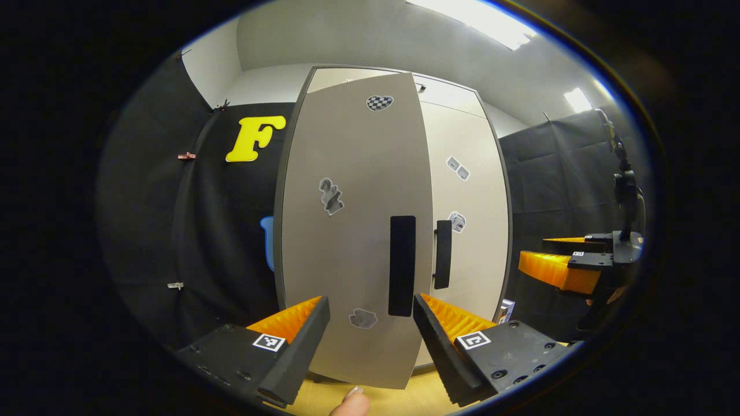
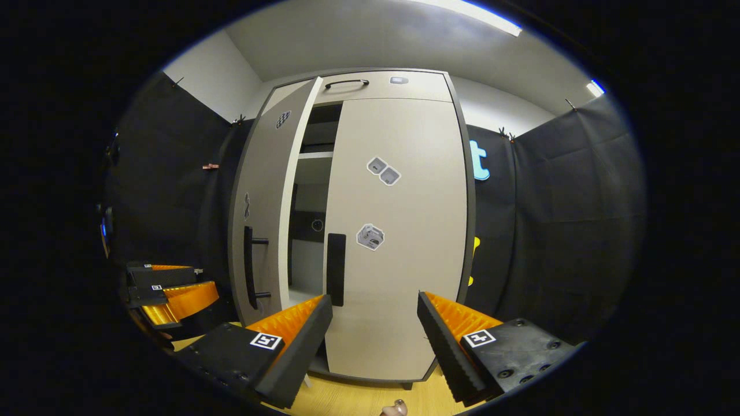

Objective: Grasp the bottle in the cabinet with the left hand and place it on the coaster, then close the right door with the right hand and the left door with the left hand.

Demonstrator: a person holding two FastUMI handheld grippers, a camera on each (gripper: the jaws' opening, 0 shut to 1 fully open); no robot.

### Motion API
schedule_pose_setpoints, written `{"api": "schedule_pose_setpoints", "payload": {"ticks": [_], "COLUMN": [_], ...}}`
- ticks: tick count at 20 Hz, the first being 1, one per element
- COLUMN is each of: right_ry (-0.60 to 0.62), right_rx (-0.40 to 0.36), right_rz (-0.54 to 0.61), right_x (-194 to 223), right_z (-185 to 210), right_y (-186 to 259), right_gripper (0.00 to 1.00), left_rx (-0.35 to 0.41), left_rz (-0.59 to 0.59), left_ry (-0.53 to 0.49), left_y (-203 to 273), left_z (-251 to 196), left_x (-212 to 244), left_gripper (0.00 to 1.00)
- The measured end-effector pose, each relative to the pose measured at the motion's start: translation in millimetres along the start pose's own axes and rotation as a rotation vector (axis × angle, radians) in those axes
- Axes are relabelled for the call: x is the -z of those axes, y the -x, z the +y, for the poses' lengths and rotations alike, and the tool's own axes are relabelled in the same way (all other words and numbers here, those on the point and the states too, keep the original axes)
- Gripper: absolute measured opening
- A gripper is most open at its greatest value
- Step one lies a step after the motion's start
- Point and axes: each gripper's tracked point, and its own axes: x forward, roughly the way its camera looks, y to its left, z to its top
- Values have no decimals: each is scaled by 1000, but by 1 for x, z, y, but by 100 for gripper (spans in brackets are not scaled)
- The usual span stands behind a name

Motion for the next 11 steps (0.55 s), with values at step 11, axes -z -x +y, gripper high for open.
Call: {"api": "schedule_pose_setpoints", "payload": {"ticks": [11], "right_ry": [-6], "right_rx": [41], "right_rz": [1], "right_x": [-1], "right_z": [0], "right_y": [-1], "right_gripper": [97], "left_rx": [-6], "left_rz": [-9], "left_ry": [-11], "left_y": [-13], "left_z": [10], "left_x": [1], "left_gripper": [92]}}
